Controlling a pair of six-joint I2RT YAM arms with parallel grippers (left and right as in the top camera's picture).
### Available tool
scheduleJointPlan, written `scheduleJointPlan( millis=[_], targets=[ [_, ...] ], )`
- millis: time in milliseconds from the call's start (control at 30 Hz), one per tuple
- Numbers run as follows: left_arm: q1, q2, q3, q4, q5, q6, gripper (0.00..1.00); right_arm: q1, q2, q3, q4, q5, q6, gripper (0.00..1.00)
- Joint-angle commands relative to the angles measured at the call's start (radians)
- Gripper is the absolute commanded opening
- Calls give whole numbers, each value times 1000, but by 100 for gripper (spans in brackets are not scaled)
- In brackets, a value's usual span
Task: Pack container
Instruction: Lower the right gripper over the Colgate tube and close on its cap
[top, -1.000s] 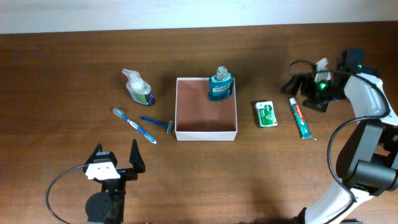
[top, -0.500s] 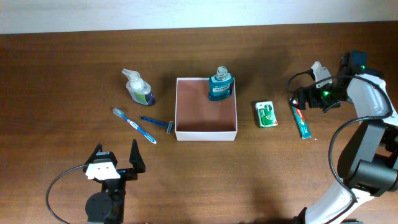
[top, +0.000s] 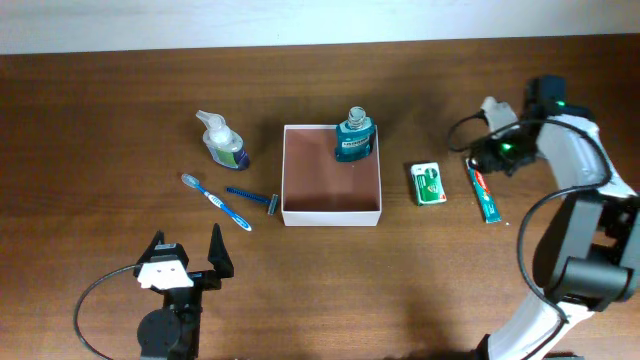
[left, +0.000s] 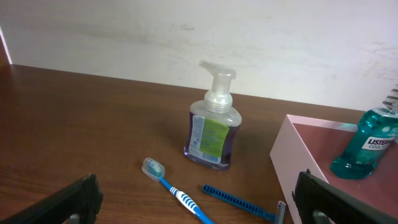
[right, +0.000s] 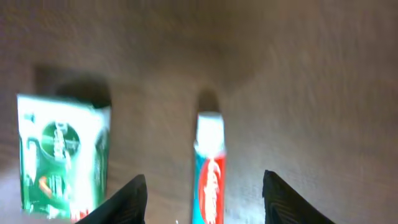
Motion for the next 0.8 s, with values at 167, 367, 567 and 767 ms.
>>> scheduleJointPlan(
  millis=[167,367,567,767],
  targets=[
    [-3,-3,-2,-2,7,16,99,97,17,-4,81,224,23,53],
    [-3,-3,-2,-2,7,16,99,89,44,-13,55,221,93,53],
    [-3,-3,-2,-2,7,16,99,90,84,-63,54,191,114,53],
    [-3,-3,-2,-2,7,16,99,88,86,-86,42,195,117,53]
  ],
)
